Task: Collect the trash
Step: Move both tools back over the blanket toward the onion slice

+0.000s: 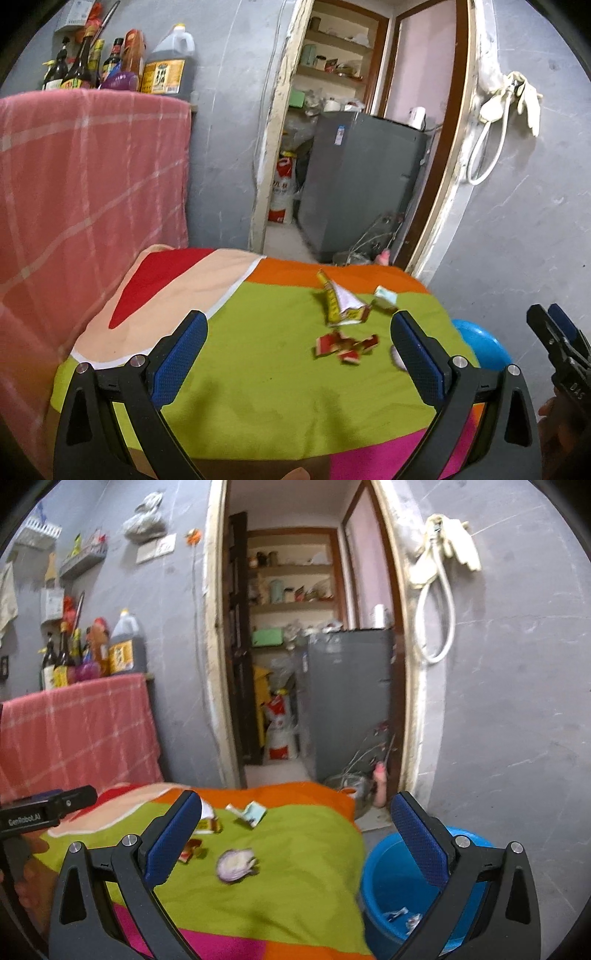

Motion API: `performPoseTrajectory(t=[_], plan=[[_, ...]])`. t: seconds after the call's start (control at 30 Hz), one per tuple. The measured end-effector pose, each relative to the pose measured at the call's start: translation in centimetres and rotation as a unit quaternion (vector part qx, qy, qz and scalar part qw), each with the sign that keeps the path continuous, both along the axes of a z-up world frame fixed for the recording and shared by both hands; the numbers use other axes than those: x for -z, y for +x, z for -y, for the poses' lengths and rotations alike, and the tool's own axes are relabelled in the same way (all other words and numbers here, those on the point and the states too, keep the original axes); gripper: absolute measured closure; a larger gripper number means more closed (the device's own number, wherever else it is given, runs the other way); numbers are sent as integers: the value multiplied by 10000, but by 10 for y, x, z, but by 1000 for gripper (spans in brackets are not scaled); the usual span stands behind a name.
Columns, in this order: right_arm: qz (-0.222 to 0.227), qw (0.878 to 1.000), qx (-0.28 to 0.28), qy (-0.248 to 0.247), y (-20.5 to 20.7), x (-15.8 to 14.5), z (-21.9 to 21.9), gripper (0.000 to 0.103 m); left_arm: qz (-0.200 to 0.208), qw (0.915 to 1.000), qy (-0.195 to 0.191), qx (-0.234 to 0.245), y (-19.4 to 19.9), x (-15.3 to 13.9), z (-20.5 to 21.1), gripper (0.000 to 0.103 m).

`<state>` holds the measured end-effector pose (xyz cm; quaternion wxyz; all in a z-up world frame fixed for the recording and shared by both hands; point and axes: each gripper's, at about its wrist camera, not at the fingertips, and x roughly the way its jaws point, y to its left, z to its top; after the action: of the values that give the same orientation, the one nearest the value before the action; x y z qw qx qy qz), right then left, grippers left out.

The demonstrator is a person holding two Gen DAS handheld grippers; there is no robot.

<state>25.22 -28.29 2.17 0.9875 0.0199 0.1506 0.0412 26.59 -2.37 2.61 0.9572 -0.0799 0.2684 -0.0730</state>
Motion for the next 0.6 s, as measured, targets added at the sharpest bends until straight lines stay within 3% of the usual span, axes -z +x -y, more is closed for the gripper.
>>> performPoseTrajectory(t=[0.33, 0.43, 0.5, 0.6], plan=[[-793, 9948, -555, -305, 33, 36, -19, 0, -680, 9967, 309, 309, 27, 36, 3, 6], [-1034, 9915, -697, -382, 42, 46, -23, 7, -826, 9950, 364, 437, 35, 45, 8, 7], [-1218, 9885, -792, -424, 48, 52, -25, 17, -883, 9939, 386, 543, 39, 48, 13, 15], [-1494, 9833, -935, -449, 58, 61, -29, 20, -1027, 9906, 378, 820, 47, 57, 19, 30]])
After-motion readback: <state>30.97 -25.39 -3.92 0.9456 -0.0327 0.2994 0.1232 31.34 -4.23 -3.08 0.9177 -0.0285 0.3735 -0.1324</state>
